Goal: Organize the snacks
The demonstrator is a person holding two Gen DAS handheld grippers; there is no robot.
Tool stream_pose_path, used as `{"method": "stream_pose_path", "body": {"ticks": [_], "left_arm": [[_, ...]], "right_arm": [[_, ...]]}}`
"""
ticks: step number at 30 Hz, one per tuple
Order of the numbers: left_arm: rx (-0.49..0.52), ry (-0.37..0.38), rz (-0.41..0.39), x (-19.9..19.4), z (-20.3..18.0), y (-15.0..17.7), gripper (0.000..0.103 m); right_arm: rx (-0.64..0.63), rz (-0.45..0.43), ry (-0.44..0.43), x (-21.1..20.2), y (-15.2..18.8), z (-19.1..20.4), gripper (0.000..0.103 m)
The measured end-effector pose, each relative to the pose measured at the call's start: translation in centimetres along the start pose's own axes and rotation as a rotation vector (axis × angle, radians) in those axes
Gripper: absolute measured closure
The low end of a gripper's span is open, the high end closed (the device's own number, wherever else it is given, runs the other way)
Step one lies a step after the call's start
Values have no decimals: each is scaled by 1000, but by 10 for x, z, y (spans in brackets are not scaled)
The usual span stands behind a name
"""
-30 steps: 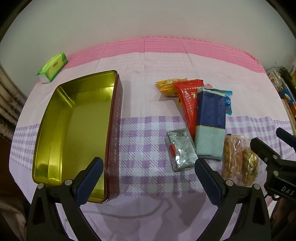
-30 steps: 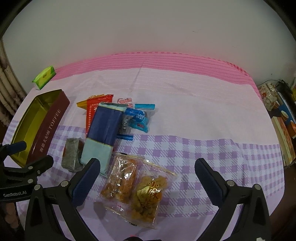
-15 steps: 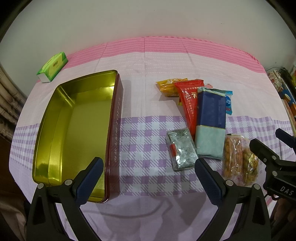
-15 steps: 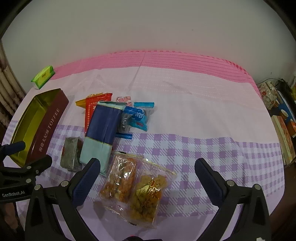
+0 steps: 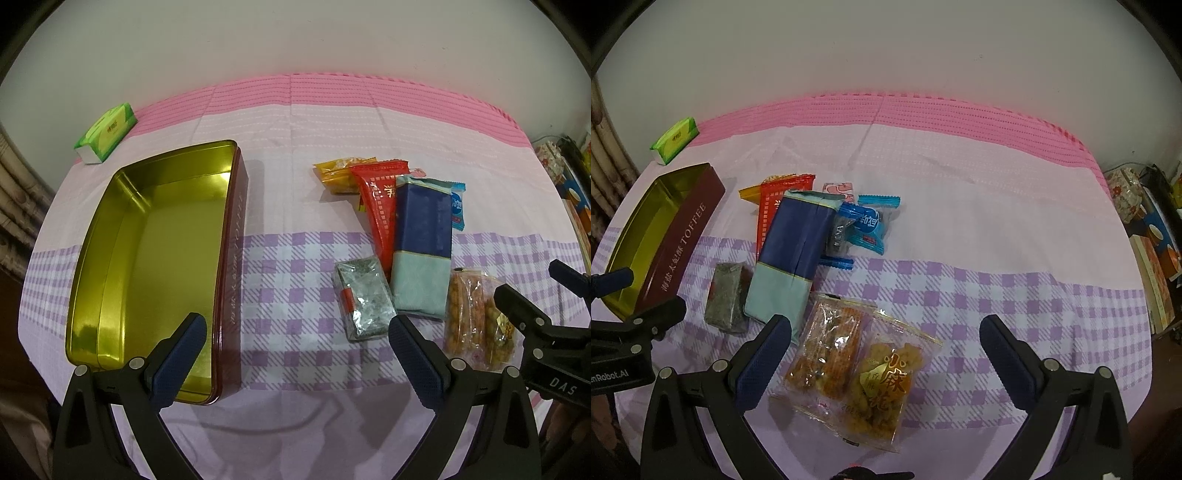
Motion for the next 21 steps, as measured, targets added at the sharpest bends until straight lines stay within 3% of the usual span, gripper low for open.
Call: {"method": "stream_pose_path", "body": {"ticks": [21], "left_arm": [[4,-7,-8,-5,1,-4,4]], "right_arm": [[-6,-1,-1,-5,0,1,1]]}}
Point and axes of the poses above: each gripper's, at about its wrist camera, not at the fingertips, and x roughly the way its jaws point, z to its left, y to its underside, the point moved 10 cm from there along x, roughly the way its jaws point, and after that the axes turned 4 degrees about z, right-handed, at the moved point
